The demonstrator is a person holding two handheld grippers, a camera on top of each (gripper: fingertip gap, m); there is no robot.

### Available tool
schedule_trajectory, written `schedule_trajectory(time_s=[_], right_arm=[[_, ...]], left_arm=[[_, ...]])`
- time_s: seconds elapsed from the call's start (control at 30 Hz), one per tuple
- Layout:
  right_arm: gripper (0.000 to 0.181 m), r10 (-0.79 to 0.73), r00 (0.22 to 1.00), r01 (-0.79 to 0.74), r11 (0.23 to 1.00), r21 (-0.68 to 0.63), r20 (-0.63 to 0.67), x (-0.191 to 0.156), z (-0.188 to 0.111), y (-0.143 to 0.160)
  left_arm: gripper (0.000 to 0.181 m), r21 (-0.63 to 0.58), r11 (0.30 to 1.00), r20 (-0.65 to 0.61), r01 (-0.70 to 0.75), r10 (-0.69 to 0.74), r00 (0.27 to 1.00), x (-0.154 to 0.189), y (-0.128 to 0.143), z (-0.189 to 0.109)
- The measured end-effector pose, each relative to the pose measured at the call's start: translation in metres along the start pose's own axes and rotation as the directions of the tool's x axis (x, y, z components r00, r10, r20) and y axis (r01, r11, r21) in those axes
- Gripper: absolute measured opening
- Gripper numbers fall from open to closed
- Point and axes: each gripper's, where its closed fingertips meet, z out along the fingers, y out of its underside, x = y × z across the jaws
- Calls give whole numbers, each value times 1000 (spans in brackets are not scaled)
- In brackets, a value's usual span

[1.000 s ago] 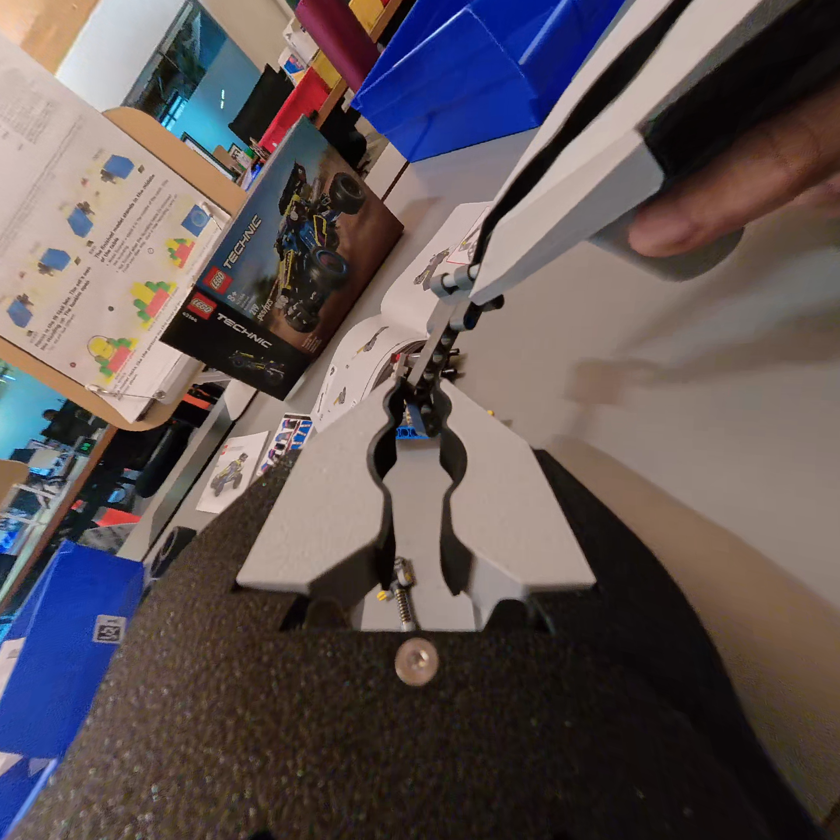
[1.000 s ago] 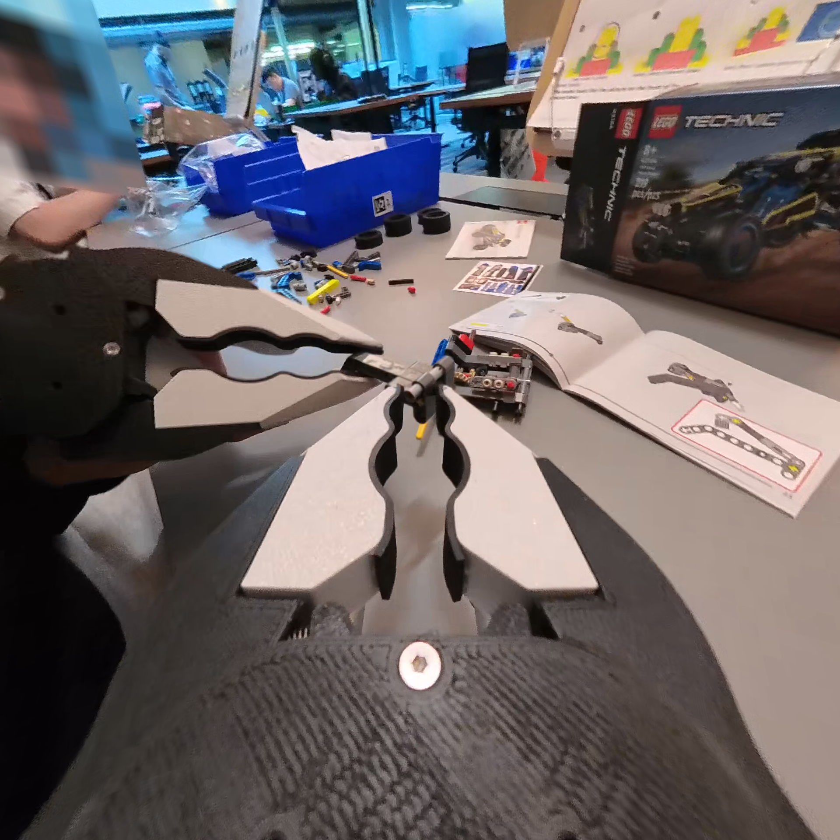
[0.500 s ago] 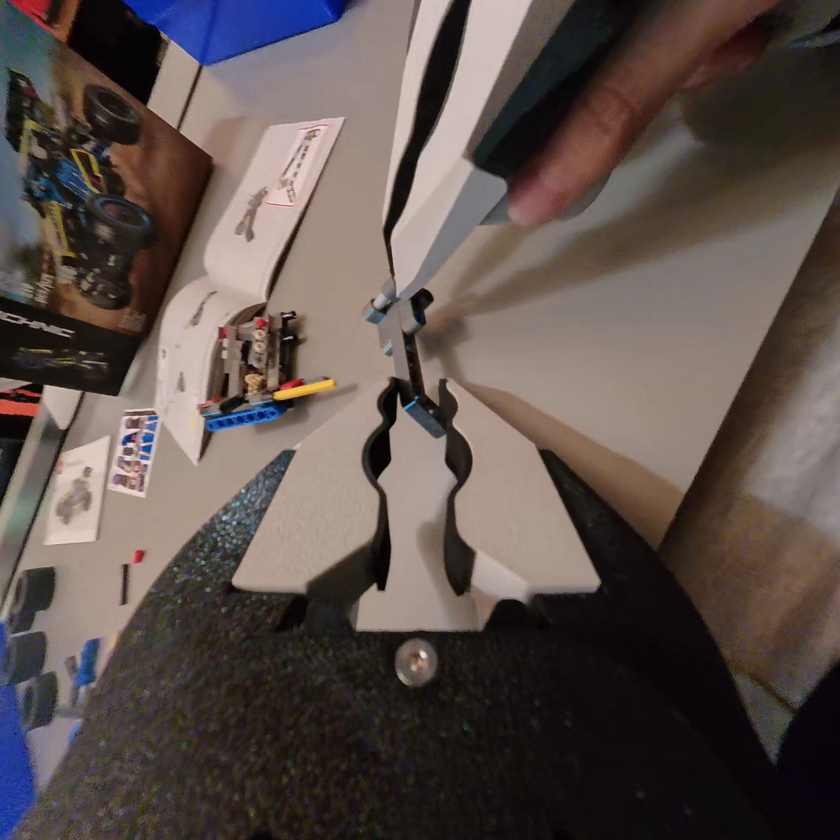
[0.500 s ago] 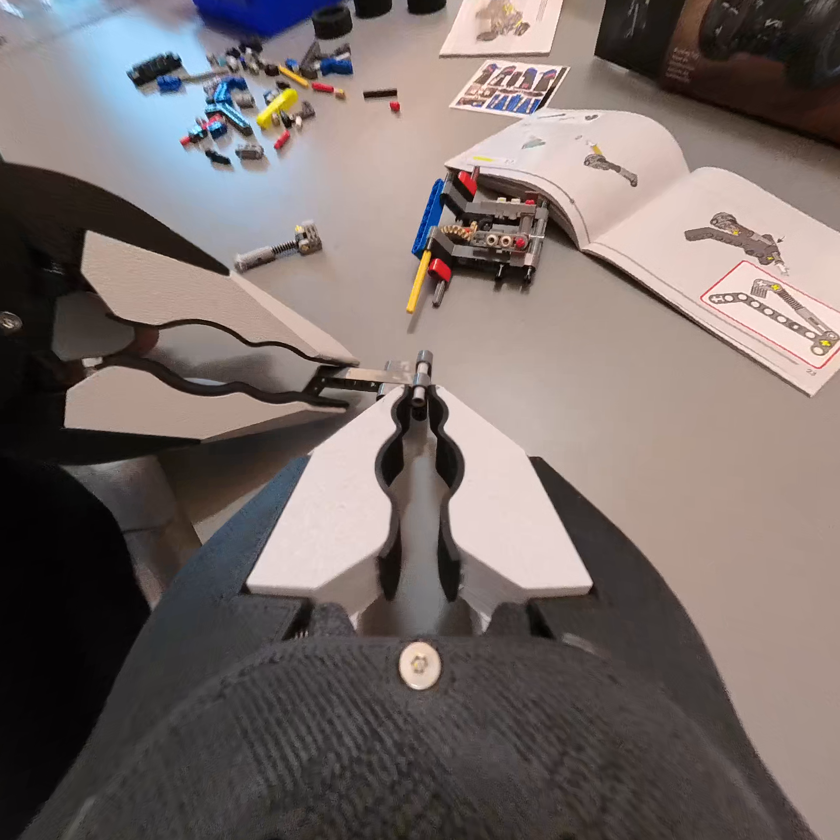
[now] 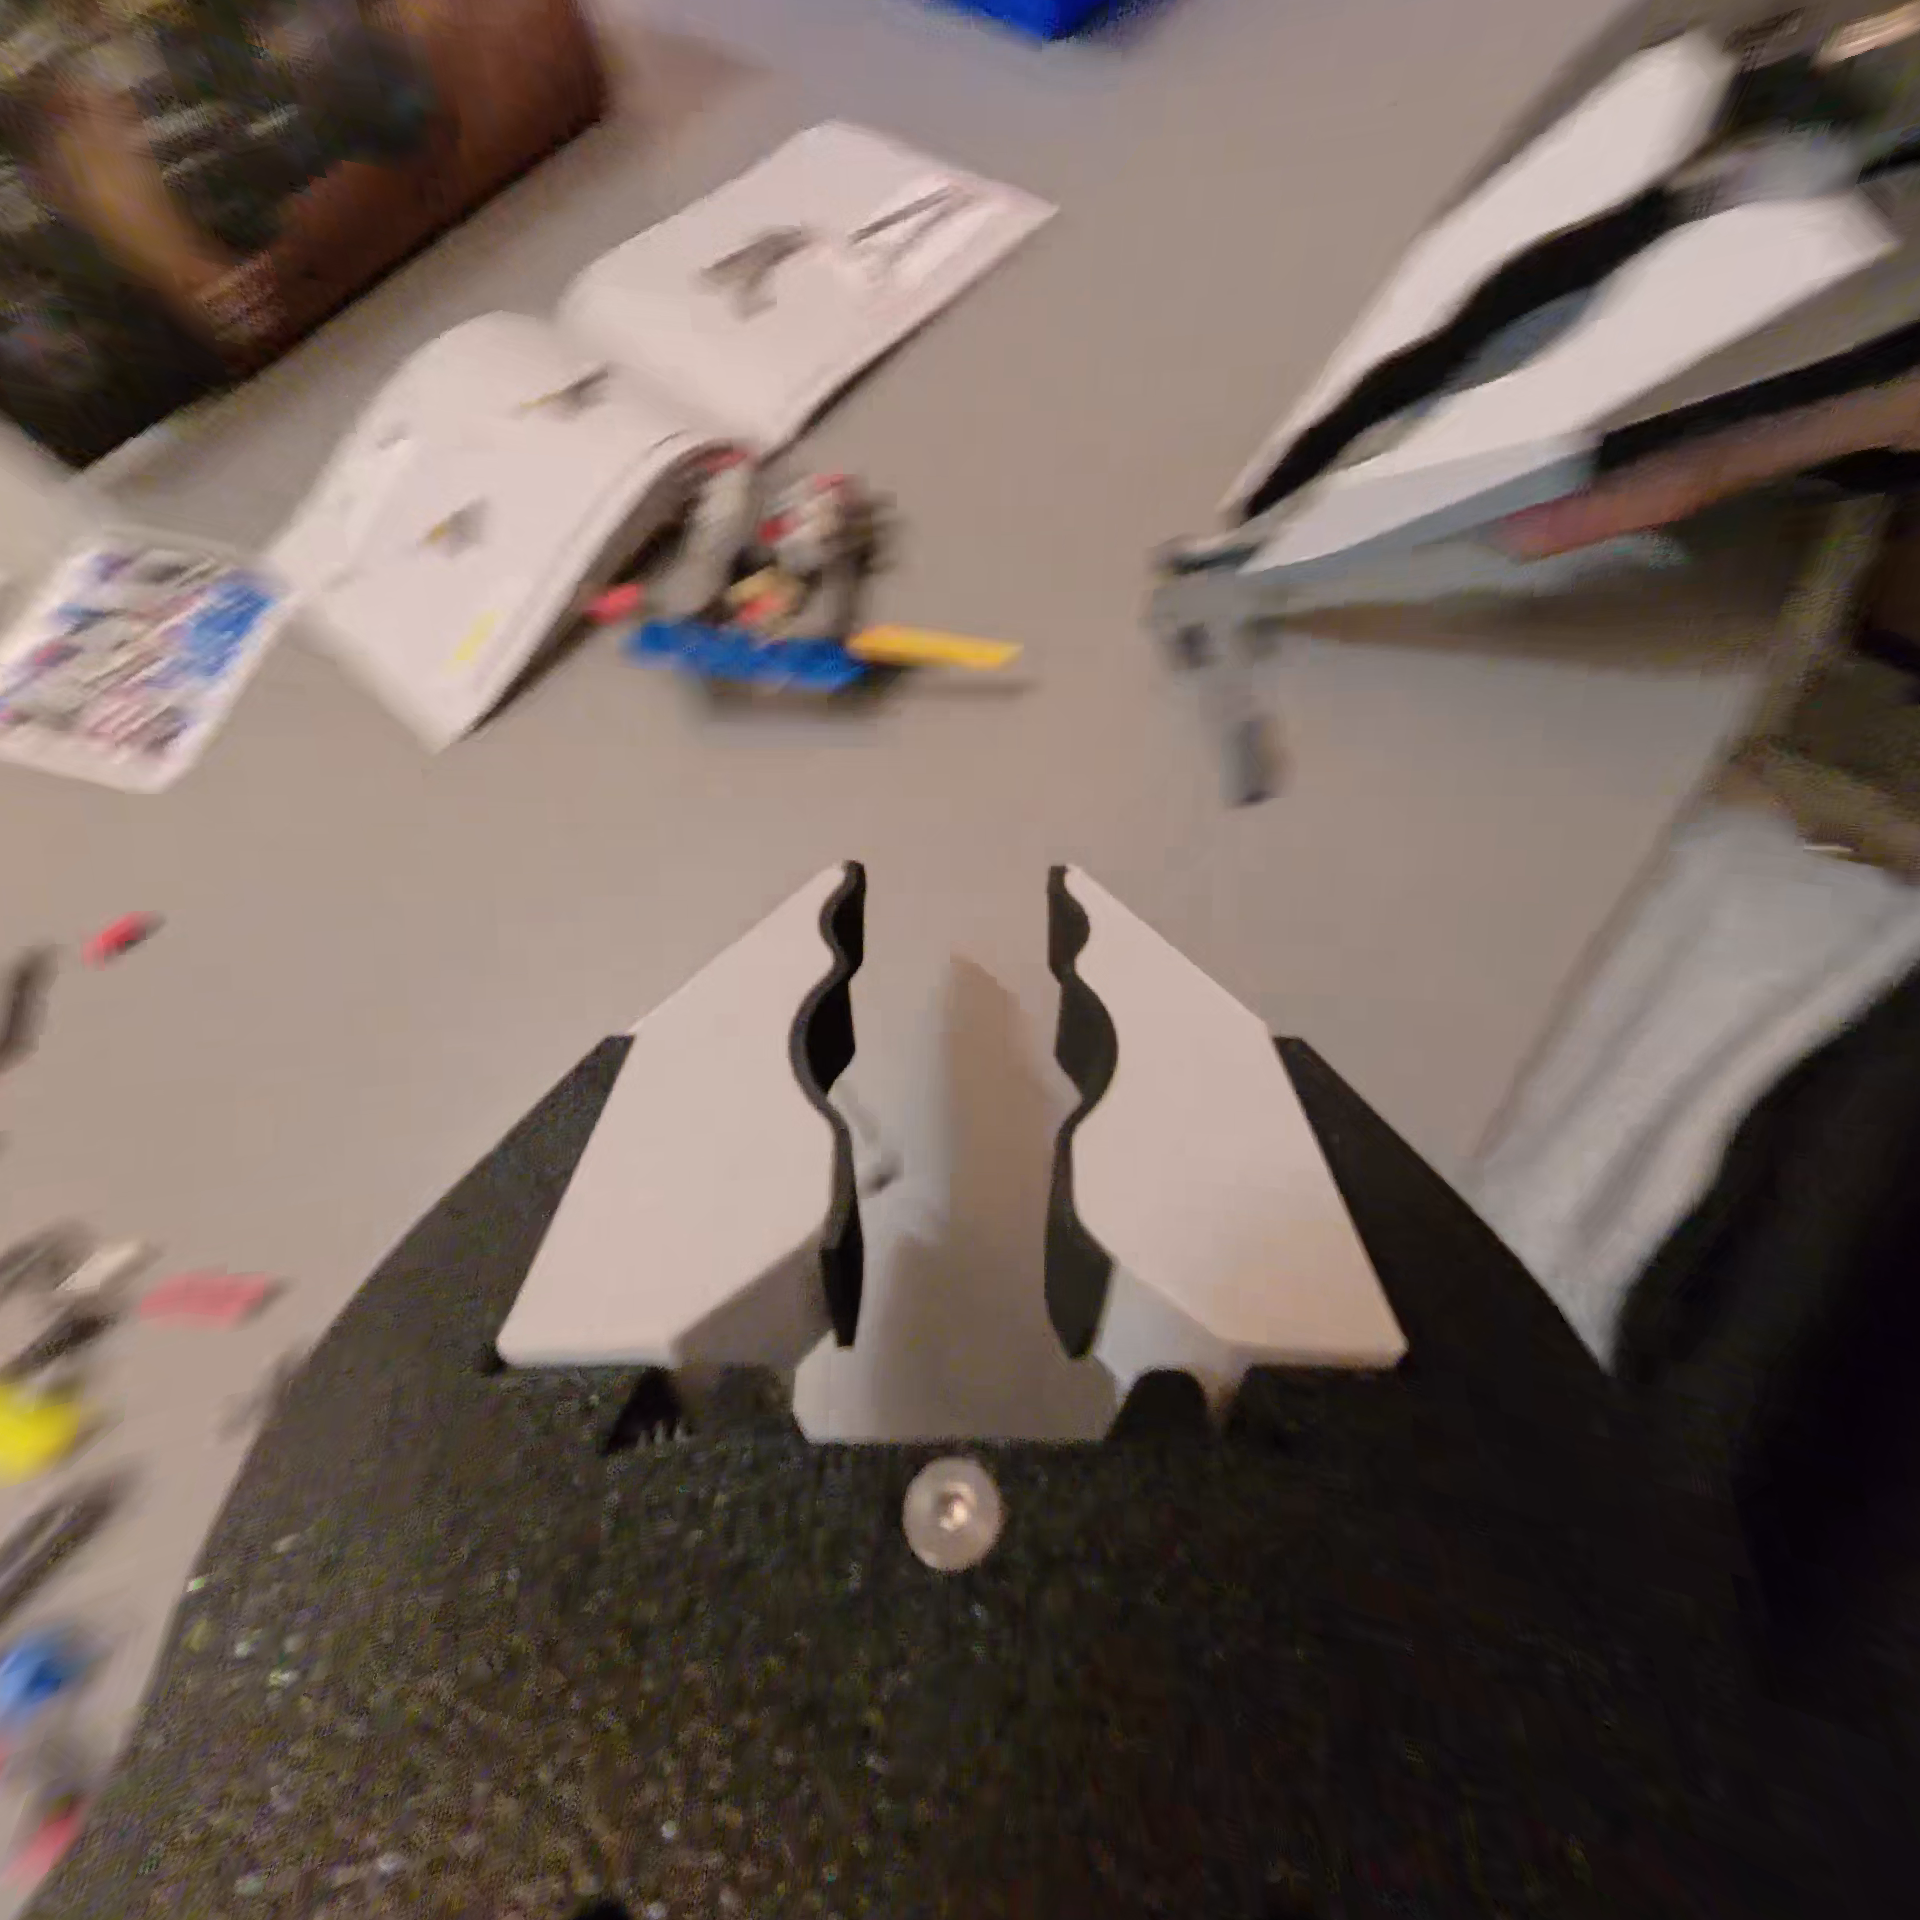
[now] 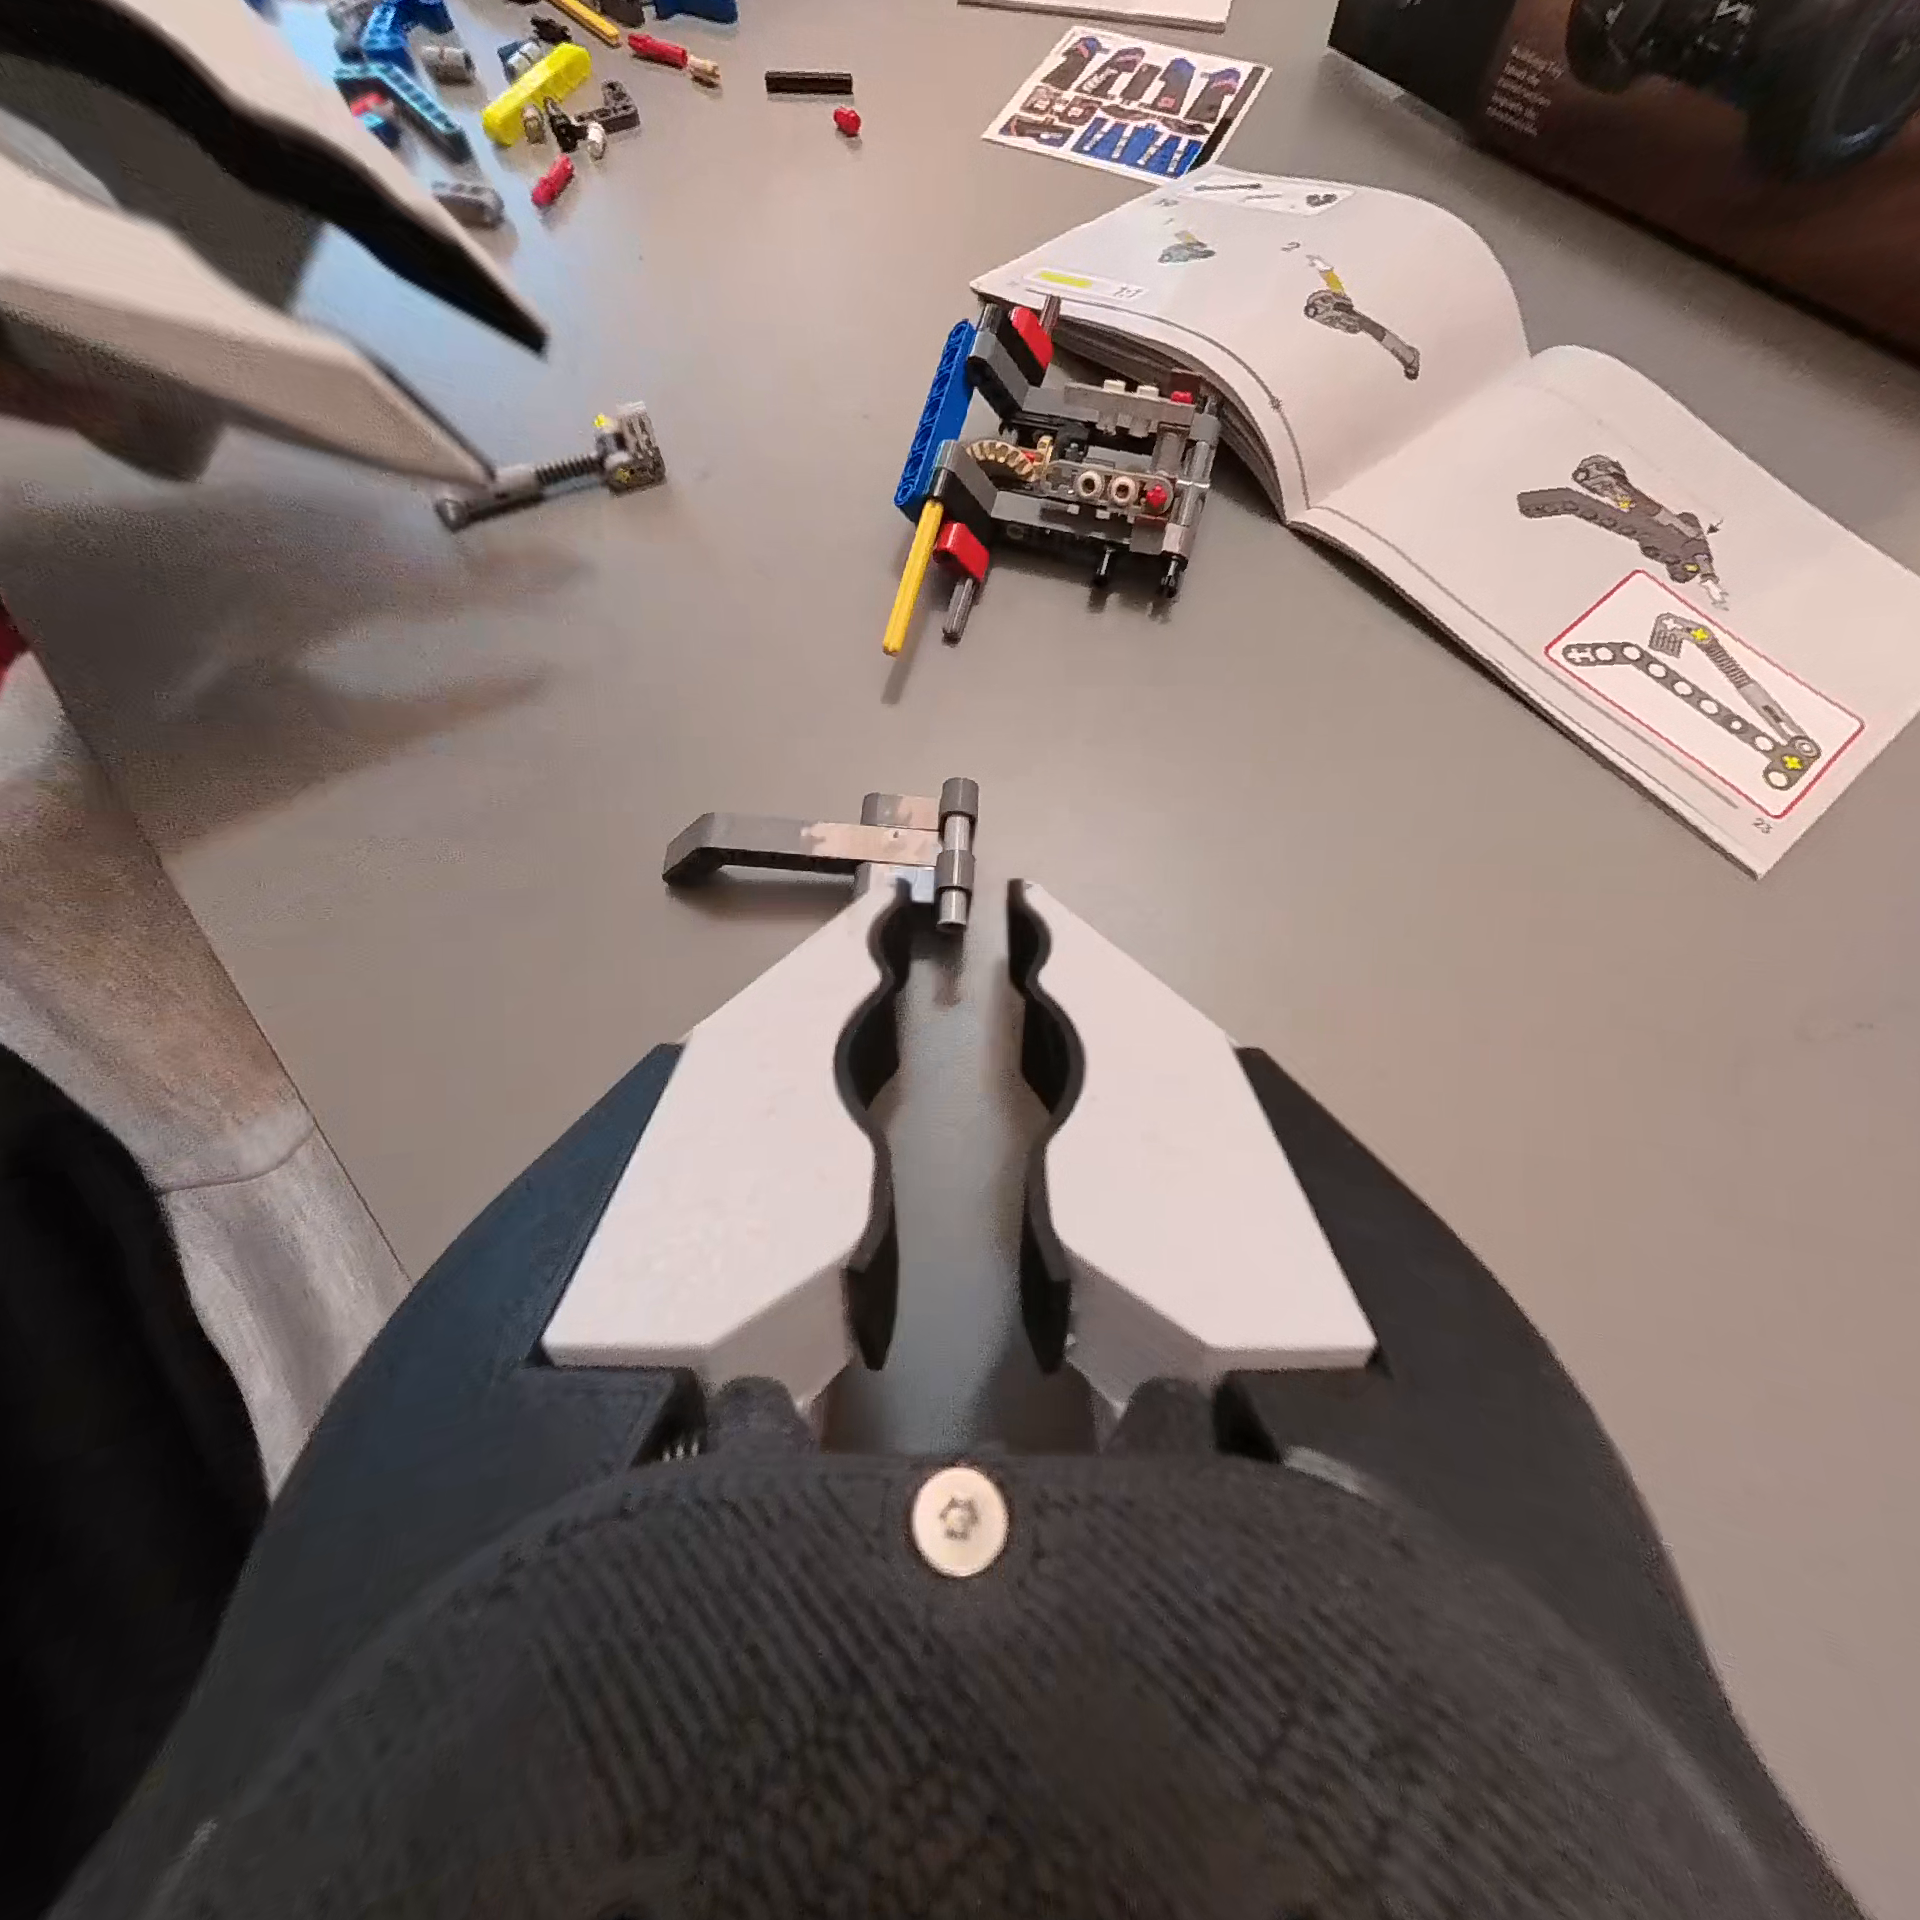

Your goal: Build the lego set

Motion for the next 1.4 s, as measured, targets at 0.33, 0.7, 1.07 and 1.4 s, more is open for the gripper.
schedule_trajectory(time_s=[0.33, 0.7, 1.07, 1.4], right_arm=[[36, 11, 999, -12, 1000, 26, 30, -4, -9, 1], [34, 40, 999, -40, 997, 60, -11, 14, -38, 3], [28, 77, 980, -125, 955, 268, 185, -15, -53, -35], [35, 149, 913, -289, 893, 346, 379, -43, -36, -63]], left_arm=[[29, -165, 980, 111, 111, -93, 989, -23, 51, -3], [5, -109, 994, 91, 30, -20, 996, -16, 43, 8], [5, 238, 960, 49, -150, 142, 989, 21, -25, 5], [5, 397, 731, 176, -555, 533, 828, 51, -61, 3]])
